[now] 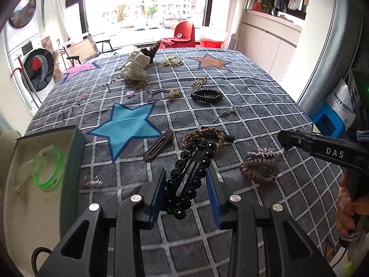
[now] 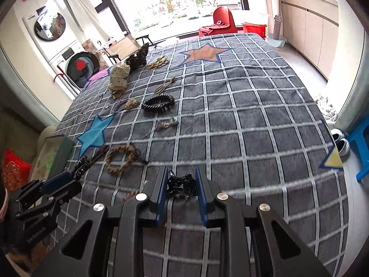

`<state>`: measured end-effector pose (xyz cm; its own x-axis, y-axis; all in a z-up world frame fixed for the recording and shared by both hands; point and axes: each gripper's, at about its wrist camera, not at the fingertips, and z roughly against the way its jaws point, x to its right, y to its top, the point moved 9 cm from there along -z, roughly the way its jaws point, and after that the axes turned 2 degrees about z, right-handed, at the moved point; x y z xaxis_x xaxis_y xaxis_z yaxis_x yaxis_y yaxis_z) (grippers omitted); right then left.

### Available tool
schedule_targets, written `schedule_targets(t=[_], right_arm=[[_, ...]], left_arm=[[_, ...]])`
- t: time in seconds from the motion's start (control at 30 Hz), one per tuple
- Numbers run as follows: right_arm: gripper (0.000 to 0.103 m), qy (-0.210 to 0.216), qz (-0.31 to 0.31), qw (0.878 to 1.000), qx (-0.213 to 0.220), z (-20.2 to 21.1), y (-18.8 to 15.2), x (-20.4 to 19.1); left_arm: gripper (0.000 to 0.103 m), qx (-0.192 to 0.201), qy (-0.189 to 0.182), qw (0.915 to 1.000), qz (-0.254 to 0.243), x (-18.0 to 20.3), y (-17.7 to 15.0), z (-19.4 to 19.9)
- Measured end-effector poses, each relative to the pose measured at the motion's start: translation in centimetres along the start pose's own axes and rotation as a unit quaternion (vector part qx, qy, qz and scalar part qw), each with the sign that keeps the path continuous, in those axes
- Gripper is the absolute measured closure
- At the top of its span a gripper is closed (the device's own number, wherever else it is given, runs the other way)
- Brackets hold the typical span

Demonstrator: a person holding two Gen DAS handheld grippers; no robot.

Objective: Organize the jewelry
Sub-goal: 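Carry black barrette with left tool and black claw clip with right tool to box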

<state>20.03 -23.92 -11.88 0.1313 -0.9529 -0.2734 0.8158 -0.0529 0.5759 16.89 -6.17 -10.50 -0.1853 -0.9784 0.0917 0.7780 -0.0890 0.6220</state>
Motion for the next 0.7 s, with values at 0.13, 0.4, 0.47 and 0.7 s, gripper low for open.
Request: schedule_targets(t=[0.13,0.4,0.47,0.7], right_arm=[[0.076,0.009,-0.008,1.000,-0.001,1.0,-1.3,-0.5],[0.076,0.011,-0.010,1.000,-0.004,2.4,-3.7,-1.9],[0.076,0.013,-0.011,1.000,-0.003,2.7,-4.1,-2.2],[0.076,0.016,-0.005,1.000,-0.001,3.8,-5.1,-4.0]], left_arm=[[0.065,0.008,0.000,0.9999,0.006,0.0,-1.0,1.8],[0.065,0.016,0.003,0.9997,0.018,-0.4,-3.0,4.5],[0.065,0.018,0.005,0.9996,0.019,-0.6,-3.5,5.0],[0.065,0.029,0.012,0.9988,0.037,-2.2,-4.7,7.0]])
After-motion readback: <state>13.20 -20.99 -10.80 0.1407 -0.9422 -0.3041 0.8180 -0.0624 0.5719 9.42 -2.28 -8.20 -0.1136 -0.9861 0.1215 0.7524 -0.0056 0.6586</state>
